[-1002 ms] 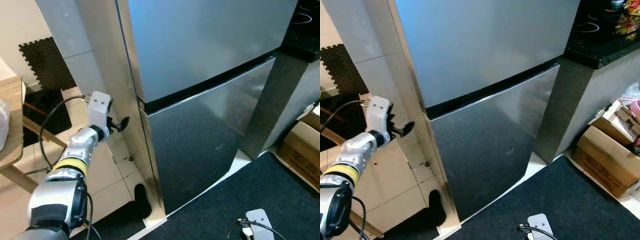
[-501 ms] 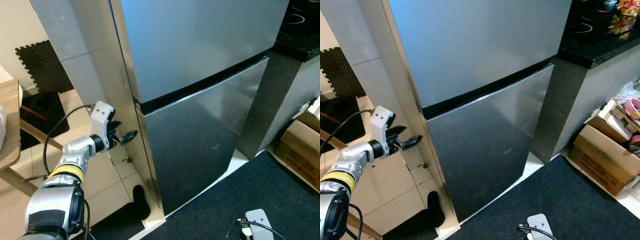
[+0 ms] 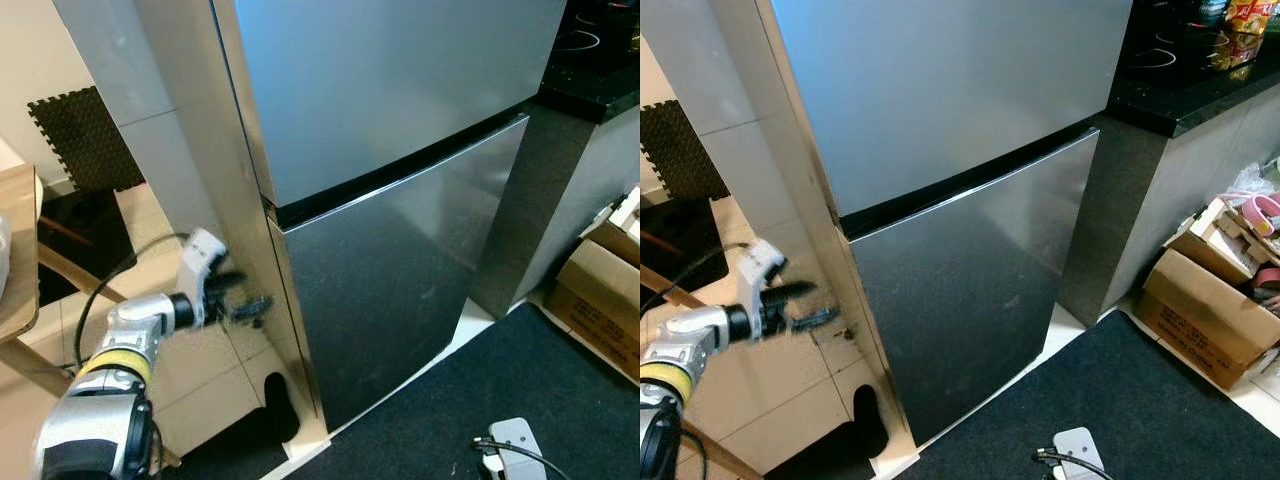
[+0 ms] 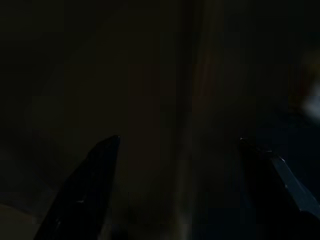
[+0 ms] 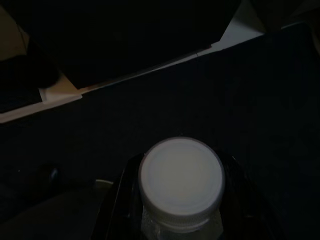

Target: Restocking fridge

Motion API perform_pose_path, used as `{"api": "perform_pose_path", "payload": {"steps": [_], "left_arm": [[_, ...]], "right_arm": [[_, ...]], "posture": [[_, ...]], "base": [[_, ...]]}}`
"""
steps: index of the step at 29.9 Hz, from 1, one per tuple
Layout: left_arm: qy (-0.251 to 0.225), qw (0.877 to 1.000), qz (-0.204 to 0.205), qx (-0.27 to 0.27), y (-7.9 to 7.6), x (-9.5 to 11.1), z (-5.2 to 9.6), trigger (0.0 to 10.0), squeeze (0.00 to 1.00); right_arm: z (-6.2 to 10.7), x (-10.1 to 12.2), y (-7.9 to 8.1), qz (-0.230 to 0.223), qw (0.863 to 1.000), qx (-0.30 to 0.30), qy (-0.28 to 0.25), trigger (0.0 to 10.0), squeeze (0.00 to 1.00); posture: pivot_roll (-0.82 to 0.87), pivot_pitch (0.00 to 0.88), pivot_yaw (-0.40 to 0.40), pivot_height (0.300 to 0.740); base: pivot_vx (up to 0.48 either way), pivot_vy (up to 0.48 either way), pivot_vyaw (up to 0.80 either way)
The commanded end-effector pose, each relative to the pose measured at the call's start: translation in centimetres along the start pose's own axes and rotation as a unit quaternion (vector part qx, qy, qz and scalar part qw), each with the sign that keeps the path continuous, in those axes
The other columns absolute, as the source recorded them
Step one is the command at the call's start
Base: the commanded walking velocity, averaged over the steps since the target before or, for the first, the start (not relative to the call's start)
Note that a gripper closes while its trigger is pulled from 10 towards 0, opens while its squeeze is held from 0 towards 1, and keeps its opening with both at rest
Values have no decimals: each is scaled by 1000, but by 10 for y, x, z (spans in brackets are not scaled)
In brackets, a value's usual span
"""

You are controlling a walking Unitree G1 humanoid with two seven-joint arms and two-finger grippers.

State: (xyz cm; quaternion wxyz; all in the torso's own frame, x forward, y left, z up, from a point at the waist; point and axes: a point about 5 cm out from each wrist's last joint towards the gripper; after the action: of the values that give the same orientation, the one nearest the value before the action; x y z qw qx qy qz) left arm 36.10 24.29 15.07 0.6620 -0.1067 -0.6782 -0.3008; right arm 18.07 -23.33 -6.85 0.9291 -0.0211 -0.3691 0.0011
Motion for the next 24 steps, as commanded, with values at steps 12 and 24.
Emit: {"api": "perform_pose_path", "payload": {"steps": [12,24], "left_arm": [[-33,996,62,-56,-29,-7,-16,10000,0],[-38,996,56,-52,-33,2,-28,10000,0]], "right_arm": [[-1,1,4,1,1000,3,-1,10000,0],[0,0,0,4,1000,-1,-1,10000,0]], "posture": [[-113,87,66,726],[-128,86,69,726]], "base": [[0,0,0],[0,0,0]]}}
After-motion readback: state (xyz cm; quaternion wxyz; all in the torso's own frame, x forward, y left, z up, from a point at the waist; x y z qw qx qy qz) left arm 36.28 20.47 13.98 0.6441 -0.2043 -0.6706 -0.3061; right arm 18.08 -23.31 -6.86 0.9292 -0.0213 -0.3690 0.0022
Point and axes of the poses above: a point about 5 cm out from each wrist's last joint towards the gripper, its own z axis pointing back from the gripper into the wrist, its own x axis along the axis of the wrist's last joint, y = z × x, and after that the axes turned 12 degrees about -z, right-handed
